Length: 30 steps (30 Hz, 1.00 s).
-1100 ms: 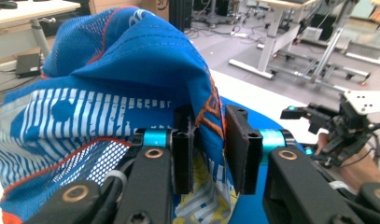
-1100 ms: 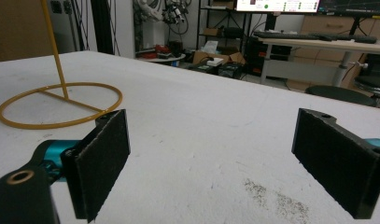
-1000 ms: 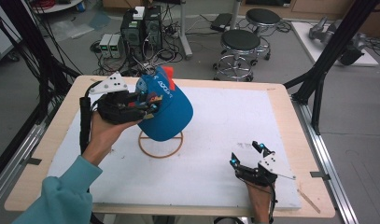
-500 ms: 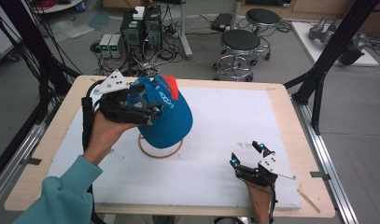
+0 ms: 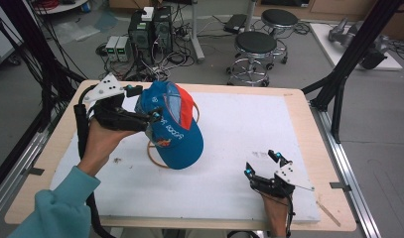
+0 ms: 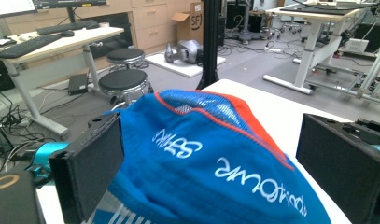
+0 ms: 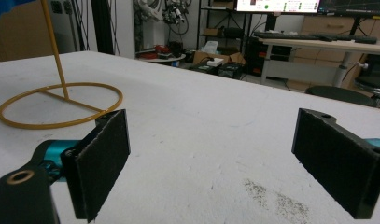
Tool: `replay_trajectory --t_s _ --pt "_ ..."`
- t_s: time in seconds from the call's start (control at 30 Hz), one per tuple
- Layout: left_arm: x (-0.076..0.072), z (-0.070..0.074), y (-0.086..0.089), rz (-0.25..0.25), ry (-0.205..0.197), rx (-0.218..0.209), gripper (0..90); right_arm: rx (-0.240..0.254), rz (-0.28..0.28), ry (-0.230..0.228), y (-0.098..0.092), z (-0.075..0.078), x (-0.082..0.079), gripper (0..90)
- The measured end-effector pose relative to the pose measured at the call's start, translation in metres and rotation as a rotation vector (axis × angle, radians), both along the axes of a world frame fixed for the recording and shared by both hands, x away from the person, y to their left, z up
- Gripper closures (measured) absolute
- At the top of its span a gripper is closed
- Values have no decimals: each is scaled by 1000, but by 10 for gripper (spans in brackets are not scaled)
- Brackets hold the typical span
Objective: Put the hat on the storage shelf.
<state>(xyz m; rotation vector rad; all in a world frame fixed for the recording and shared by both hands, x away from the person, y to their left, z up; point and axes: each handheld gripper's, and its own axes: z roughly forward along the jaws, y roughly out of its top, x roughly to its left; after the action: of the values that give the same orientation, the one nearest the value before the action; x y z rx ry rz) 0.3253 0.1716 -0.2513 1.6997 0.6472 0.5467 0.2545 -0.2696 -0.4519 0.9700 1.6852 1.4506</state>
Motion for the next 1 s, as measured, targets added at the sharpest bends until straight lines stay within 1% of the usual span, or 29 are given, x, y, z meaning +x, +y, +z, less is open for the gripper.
replay_trajectory --t_s 0.1,0.17,0.27,0.3,0.47,0.6,0.77,0.8,0.93,1.0 --pt "0 -4 5 9 5 -6 82 1 0 1 0 0 0 103" --pt "0 -6 7 9 10 -2 82 -1 0 -1 0 0 0 103" --pt "-1 -8 11 7 4 -14 82 0 0 1 0 0 0 103" --pt "-2 -8 12 7 3 -12 82 1 0 1 0 0 0 103" --pt "-9 -14 23 7 0 -18 82 -1 -1 -4 0 0 0 103" --pt "-17 -21 36 1 -19 -19 82 15 0 1 -1 0 0 103" --pt "-30 -37 55 5 -36 -18 82 17 4 3 -2 0 0 103" --pt "-33 -42 59 5 -39 -24 82 17 5 4 -2 0 0 103" --pt "-43 -63 73 3 -41 -20 82 16 3 3 -1 0 0 103" --pt "-47 -76 80 6 -33 -31 82 12 2 1 -1 0 0 103"
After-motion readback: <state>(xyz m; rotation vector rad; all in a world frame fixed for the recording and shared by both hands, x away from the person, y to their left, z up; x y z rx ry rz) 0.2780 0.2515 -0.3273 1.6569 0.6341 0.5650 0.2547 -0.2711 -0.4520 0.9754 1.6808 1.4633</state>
